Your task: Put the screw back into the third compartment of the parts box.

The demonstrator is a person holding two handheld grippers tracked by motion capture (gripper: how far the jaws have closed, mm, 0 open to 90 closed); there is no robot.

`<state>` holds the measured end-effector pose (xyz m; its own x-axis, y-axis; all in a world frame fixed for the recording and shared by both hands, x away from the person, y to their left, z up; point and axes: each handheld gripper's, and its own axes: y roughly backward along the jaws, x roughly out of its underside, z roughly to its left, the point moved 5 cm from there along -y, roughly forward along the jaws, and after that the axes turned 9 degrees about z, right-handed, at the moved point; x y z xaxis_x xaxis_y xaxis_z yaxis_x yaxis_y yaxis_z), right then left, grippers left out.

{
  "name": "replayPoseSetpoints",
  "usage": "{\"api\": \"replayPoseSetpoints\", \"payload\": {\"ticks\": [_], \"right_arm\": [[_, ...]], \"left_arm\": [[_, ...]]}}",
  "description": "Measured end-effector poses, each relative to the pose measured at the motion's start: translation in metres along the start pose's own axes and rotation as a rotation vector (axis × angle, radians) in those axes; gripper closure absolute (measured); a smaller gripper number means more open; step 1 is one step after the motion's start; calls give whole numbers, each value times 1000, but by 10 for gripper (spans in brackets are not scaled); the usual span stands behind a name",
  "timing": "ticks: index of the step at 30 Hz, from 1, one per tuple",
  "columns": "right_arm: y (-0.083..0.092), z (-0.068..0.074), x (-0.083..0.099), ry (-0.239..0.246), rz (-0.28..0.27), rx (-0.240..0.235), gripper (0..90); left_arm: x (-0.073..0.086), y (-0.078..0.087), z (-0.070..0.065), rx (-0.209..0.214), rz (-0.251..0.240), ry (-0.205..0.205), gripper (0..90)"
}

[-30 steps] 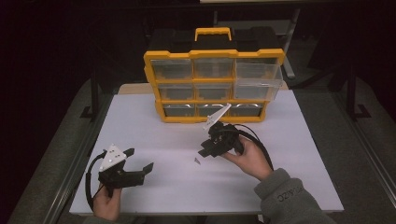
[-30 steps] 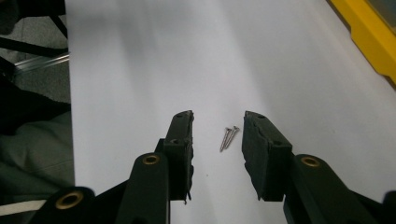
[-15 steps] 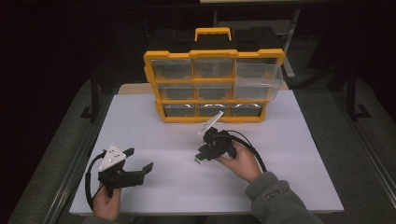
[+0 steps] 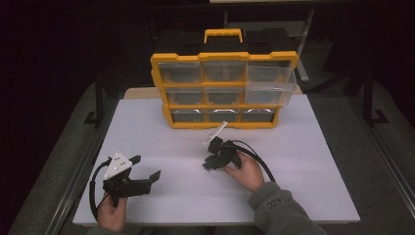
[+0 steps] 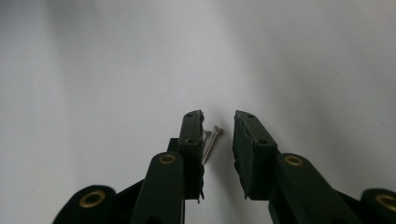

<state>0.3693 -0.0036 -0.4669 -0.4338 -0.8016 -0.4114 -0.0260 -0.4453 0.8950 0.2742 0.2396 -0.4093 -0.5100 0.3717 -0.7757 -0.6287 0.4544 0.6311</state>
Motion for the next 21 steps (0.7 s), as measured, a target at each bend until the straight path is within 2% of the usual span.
{"api": "replayPoseSetpoints", "payload": {"ticks": [10, 12, 13, 14, 15, 16, 18, 19, 21], "right_arm": [[-9, -4, 0, -23, 15, 25, 756], [-8, -4, 0, -19, 17, 33, 773], [-9, -6, -1, 14, 3, 51, 785], [-9, -5, 0, 18, 6, 57, 790], [-8, -2, 2, -20, 27, 49, 791], [-9, -6, 1, 20, 2, 58, 800], [-8, -3, 3, -22, 23, 51, 813], [-9, -6, 2, 20, 0, 67, 821], [-8, -6, 2, 12, -2, 59, 804]], "left_arm": [[0, 0, 0, 1, 0, 3, 138], [0, 0, 0, 2, -1, 3, 138], [0, 0, 0, 2, 2, 2, 138], [0, 0, 0, 2, 1, 1, 138], [0, 0, 0, 1, -1, 0, 138], [0, 0, 0, 1, -4, 2, 138], [0, 0, 0, 2, -4, 1, 138], [0, 0, 0, 2, -4, 1, 138], [0, 0, 0, 2, -2, 2, 138]]}}
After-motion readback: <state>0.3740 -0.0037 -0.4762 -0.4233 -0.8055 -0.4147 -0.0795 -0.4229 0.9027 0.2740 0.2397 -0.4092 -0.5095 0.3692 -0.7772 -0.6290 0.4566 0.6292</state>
